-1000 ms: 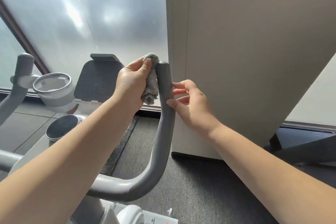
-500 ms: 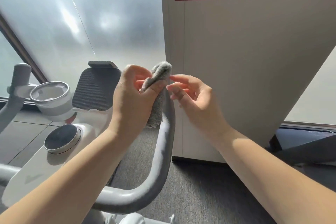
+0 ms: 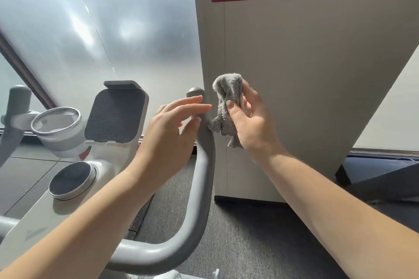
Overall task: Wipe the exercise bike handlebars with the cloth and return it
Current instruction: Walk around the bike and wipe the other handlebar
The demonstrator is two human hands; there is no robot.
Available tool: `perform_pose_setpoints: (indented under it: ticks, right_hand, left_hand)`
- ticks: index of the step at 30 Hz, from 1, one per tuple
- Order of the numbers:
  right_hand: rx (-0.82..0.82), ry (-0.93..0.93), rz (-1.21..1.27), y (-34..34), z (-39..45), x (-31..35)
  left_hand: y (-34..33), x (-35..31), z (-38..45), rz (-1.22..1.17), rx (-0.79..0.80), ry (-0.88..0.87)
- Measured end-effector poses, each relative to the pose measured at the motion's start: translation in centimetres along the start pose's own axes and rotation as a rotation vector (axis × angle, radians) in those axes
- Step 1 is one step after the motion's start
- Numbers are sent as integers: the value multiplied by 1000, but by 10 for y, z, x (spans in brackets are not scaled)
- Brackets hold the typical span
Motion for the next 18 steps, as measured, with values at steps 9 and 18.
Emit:
perform_pose_setpoints:
  ticks: [9, 18]
  right_hand:
    - [253, -101, 32, -31, 16, -17]
    - [252, -190, -47, -22, -2, -42]
  left_hand:
    - [-10, 7, -17, 389, 146, -160]
    - [-14, 11, -27, 404, 180, -119]
Point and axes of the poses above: each hand's wrist, its own z-axis towards the middle knuckle, its own y-axis out of the back of the hand, x = y × z, the point moved 8 cm from there along z, towards the middle knuckle, and after that the axes turned 10 degrees about -y, right-handed, at the moved point
